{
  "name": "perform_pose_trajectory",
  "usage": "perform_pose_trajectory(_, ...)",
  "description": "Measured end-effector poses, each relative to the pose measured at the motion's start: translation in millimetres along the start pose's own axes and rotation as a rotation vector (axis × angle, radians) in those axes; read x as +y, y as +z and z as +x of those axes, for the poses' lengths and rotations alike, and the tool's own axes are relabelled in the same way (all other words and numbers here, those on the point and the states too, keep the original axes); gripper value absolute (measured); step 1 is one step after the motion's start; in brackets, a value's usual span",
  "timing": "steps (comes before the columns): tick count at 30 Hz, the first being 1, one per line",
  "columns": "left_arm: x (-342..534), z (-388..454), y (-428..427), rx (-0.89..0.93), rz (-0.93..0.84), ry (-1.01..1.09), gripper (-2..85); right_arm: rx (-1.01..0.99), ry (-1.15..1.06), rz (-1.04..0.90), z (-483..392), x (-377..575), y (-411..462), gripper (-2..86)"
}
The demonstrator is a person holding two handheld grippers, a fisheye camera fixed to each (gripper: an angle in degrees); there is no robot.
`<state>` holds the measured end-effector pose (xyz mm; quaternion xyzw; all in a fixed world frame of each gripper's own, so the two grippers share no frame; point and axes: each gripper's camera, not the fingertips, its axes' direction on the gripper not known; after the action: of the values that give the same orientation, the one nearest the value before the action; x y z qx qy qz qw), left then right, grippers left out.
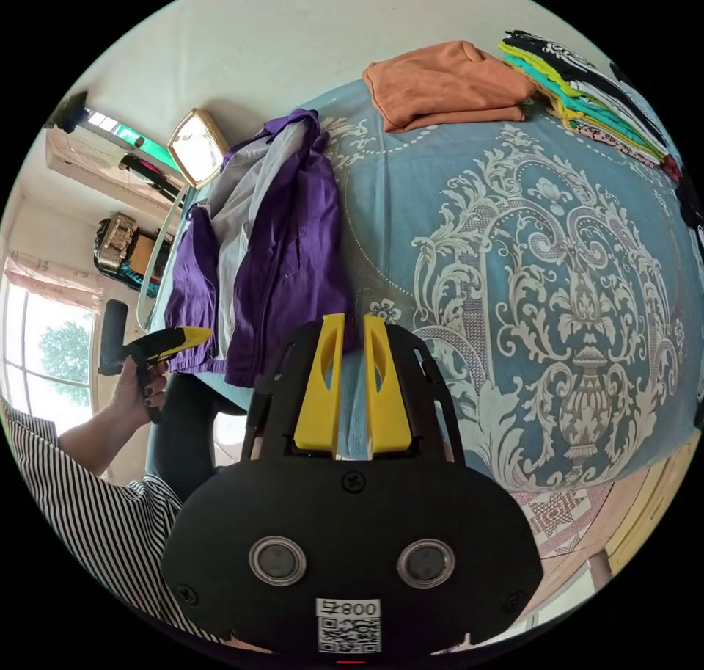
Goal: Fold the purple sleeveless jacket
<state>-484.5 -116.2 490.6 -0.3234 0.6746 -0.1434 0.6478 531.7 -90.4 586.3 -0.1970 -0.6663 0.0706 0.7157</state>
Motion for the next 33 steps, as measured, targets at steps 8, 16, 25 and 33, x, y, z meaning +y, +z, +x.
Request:
perform_pose_trajectory(8, -39.5, 41.2, 59.5, -0.458, -0.192, 0.188, 5.4, 0.004, 0.028, -0.063, 4.7, -11.4, -14.8, 6.2)
perform_pose_trajectory(16, -2.5, -62.0, -57.0, 0.072, 0.16, -0.301, 2.8, -0.044, -0.061, -0.09, 5.7, -19.1, -64.7, 1.1)
perform_pose_trajectory(25, 17.2, -86.8, -93.6, 0.064, 0.1, -0.344, 5.7, -0.11, 0.053, -0.137, 44.2, -10.3, -78.2, 0.5)
perform_pose_trajectory(33, 58.7, -146.1, -204.6, -0.326, 0.216, -0.575, 10.8, 0.006, -0.003, -0.215, 37.7, -37.5, -64.5, 0.6)
